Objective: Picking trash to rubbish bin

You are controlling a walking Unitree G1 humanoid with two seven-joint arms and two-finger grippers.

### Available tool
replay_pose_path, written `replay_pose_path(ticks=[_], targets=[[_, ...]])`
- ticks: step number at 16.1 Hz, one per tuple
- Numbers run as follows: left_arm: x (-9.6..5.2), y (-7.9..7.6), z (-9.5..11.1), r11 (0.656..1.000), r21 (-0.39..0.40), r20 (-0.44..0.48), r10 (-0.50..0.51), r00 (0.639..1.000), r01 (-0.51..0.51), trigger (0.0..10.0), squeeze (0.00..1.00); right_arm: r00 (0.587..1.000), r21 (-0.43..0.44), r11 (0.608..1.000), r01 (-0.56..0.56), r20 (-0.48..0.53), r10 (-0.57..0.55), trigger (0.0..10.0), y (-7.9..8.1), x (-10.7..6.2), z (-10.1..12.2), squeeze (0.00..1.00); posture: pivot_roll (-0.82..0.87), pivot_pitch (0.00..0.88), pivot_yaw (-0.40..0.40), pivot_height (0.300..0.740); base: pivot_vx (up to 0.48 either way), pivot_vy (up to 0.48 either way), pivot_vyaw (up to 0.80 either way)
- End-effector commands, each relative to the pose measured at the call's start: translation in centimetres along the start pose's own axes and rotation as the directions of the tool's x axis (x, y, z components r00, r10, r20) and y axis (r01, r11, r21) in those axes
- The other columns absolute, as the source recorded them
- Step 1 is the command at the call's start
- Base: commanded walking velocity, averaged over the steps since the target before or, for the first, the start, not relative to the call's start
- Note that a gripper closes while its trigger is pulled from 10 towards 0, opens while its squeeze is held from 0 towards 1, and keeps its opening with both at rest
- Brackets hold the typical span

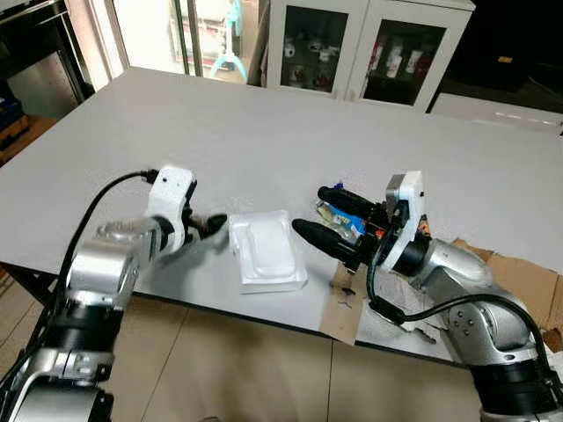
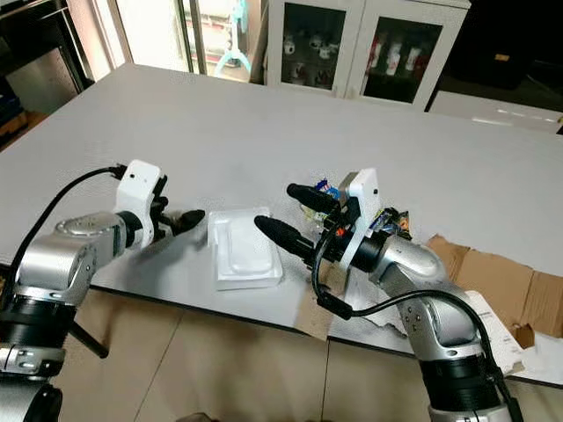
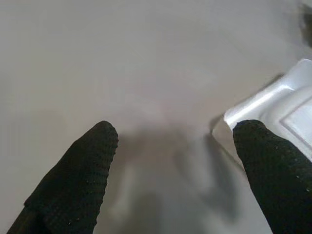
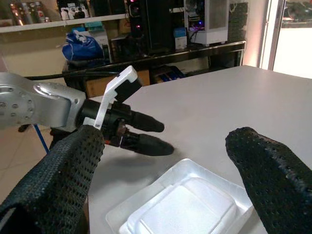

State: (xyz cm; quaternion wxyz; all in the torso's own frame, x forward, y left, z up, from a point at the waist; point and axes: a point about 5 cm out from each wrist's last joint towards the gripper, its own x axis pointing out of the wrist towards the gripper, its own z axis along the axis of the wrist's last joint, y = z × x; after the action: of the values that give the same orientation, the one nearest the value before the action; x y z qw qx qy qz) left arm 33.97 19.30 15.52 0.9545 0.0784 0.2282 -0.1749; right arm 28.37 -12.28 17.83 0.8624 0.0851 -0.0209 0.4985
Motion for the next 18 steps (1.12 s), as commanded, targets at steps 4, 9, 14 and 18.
replay_pose_path(ticks=[4, 9, 14, 18], targets=[[1.8, -1.1, -0.1, 0.998, 0.006, -0.022, -0.059, 0.998, 0.059, 10.0, 0.00, 1.000, -0.006, 1.000, 0.003, 0.007, -0.003, 10.0, 0.2, 0.0, 0.3, 0.00, -0.02, 0.035, -0.027, 0.740, 0.000, 0.000, 0.00], [3.9, -2.7, 0.2, 0.994, 0.036, -0.041, -0.102, 0.994, 0.103, 10.0, 0.00, 1.000, -0.005, 1.000, 0.007, 0.023, -0.007, 10.0, 0.5, 0.0, 0.4, 0.00, -0.03, 0.044, -0.012, 0.740, 0.000, 0.000, 0.00], [4.1, -2.4, 1.5, 0.993, 0.064, -0.002, -0.096, 0.995, 0.096, 10.0, 0.00, 0.999, -0.001, 1.000, 0.016, 0.031, -0.016, 10.0, 0.5, -0.1, 0.5, 0.00, -0.04, 0.053, -0.008, 0.740, 0.000, 0.000, 0.00], [4.0, -2.0, 3.3, 0.994, 0.073, 0.056, -0.084, 0.995, 0.080, 10.0, 0.00, 0.999, -0.002, 1.000, 0.018, 0.031, -0.018, 10.0, 0.4, 0.1, 0.5, 0.00, -0.04, 0.053, -0.011, 0.740, 0.000, 0.000, 0.00]])
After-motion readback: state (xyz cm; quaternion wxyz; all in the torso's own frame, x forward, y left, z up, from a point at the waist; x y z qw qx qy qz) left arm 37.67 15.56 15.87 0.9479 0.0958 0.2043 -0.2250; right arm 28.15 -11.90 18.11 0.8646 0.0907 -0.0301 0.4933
